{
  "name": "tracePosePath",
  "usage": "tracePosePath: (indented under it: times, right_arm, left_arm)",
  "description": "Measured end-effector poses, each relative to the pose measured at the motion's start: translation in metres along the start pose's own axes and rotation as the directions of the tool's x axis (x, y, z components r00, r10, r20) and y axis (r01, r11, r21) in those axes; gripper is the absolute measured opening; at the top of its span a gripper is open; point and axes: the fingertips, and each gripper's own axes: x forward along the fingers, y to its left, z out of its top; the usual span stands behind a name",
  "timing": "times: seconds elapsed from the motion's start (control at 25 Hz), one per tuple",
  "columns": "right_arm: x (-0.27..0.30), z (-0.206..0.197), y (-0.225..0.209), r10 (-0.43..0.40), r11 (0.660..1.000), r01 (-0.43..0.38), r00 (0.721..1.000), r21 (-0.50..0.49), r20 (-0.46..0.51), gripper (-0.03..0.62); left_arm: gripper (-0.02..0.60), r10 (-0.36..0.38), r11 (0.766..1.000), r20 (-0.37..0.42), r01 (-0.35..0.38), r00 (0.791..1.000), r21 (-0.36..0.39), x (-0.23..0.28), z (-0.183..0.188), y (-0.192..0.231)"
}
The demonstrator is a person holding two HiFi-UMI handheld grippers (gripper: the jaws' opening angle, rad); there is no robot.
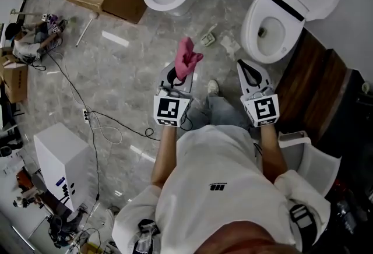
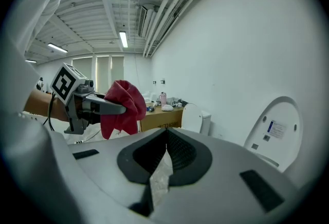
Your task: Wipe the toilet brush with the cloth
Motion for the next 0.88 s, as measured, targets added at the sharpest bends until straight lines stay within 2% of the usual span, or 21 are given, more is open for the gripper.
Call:
tracePosePath:
  times: [0.24,0.52,0.68,0.88]
  right_arm:
    - [0.041,-0.034,-0.014,-0.008,0.999,0.009,0.999,0.043,-0.046,-0.003]
    - [0.084,-0.076,-0.011,-0.073,0.992,0.084,0.992,0.1,-0.103,-0.003]
    - [0.108,-0.106,-0.001,-0.125,0.985,0.14,0.981,0.096,-0.148,-0.003]
    - [0.141,-0.149,0.011,-0.218,0.966,0.24,0.956,0.094,-0.197,-0.003]
  left_arm:
    - [0.075,-0.025,1.0,-0.046,0.025,0.999,-0.014,0.045,-0.028,0.022]
    - [0.075,-0.114,0.993,-0.086,0.112,0.99,-0.026,0.081,-0.07,0.056]
    - [0.075,-0.176,0.984,-0.11,0.172,0.978,-0.044,0.095,-0.105,0.075]
    - [0.075,-0.27,0.963,-0.141,0.268,0.952,-0.036,0.117,-0.154,0.1]
